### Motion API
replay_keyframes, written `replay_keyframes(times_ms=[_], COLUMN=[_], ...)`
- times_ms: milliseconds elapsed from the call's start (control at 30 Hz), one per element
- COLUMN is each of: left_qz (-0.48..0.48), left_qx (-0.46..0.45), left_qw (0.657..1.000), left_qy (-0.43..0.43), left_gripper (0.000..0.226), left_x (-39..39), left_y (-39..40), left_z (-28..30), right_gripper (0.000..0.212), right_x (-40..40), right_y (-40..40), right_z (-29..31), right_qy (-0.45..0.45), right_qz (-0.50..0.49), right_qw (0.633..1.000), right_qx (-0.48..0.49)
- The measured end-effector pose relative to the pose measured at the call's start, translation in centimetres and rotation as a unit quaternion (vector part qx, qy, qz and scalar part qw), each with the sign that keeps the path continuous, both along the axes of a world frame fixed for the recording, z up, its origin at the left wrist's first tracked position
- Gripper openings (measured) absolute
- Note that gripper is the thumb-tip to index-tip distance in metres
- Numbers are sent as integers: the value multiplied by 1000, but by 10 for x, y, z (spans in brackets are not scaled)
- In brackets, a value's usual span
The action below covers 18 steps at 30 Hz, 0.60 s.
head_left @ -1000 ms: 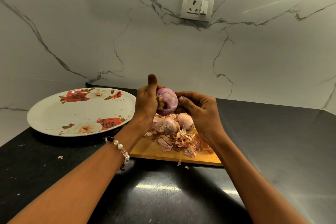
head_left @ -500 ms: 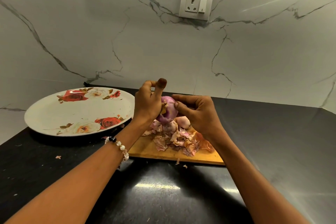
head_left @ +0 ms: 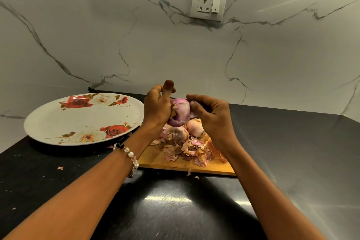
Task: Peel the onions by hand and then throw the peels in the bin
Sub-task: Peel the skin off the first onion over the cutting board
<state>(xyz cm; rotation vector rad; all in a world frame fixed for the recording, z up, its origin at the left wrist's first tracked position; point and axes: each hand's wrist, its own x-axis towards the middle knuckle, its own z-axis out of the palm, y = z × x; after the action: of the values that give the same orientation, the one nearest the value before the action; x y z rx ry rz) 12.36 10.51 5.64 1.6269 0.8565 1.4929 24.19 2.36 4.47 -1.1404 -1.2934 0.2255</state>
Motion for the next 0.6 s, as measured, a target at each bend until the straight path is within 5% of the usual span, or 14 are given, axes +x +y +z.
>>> replay_keyframes(times_ms=[300, 467, 600], left_qz=[-33, -89, -68], left_qx=[-54, -119, -58], left_qw=[996, 985, 996], left_qy=[-59, -90, -14], left_gripper=[42, 40, 47], left_x=[-6, -5, -8], left_y=[2, 4, 4], left_z=[-1, 0, -1], right_gripper=[35, 40, 20], right_x=[6, 17, 23], right_y=[-11, -12, -11], right_z=[8, 8, 7], right_qy=[90, 18, 22], right_qz=[207, 161, 127], right_qw=[970, 984, 990], right_qx=[-92, -79, -63])
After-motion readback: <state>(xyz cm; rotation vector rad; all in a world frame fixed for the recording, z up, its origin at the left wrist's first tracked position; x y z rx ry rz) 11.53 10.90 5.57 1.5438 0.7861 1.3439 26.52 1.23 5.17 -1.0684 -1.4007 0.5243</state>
